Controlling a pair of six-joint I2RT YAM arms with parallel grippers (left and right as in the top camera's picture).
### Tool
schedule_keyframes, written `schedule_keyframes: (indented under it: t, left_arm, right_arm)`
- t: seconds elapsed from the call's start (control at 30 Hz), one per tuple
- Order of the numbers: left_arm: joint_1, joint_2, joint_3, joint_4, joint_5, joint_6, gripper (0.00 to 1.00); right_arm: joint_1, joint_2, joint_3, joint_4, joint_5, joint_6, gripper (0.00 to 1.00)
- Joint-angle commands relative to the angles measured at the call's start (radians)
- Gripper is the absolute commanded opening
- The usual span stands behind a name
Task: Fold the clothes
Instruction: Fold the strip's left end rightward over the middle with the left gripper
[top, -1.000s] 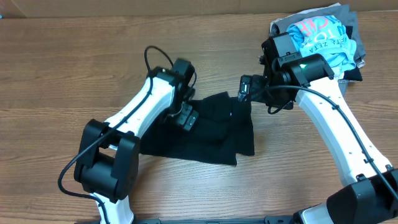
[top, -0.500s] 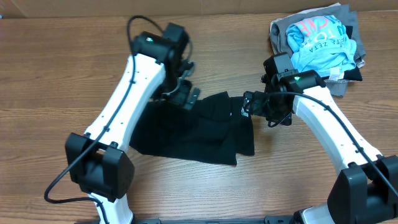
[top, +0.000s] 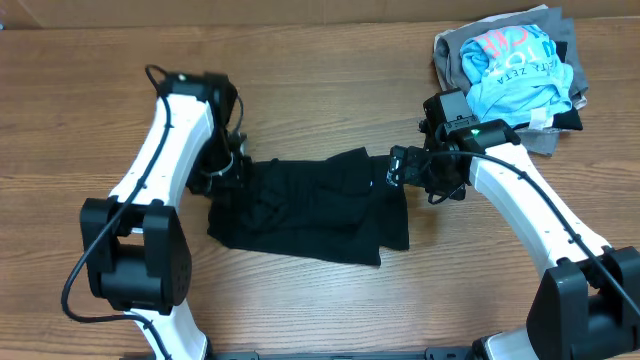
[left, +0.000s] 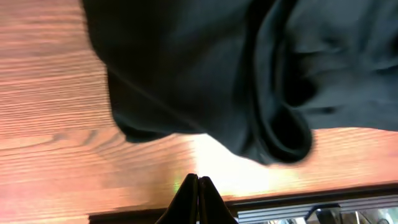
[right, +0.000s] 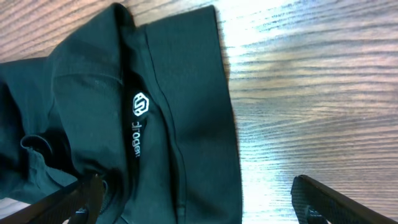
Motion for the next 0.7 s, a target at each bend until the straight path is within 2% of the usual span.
schedule_keyframes:
  t: [0.0, 0.13, 0.37, 0.67]
  left_arm:
    - [-0.022, -0.015, -0.045, 0.034, -0.009, -0.031, 0.04]
    - [-0.064, -0.015, -0.054, 0.092, 0.004, -0.04, 0.05]
    - [-0.169, -0.015, -0.067, 0.222, 0.123, -0.06, 0.04]
    - [-0.299, -0.014, -0.248, 0.451, 0.135, -0.112, 0.04]
  right_arm:
    - [-0.005, 0.003, -0.006, 0.007, -0.005, 0.001, 1.0]
    - [-0.005, 0.003, -0.006, 0.004, -0.006, 0.001, 1.0]
    - [-0.005, 0.003, -0.006, -0.01, -0.006, 0.001, 1.0]
    - [-0.005, 0.003, -0.006, -0.024, -0.006, 0.001, 1.0]
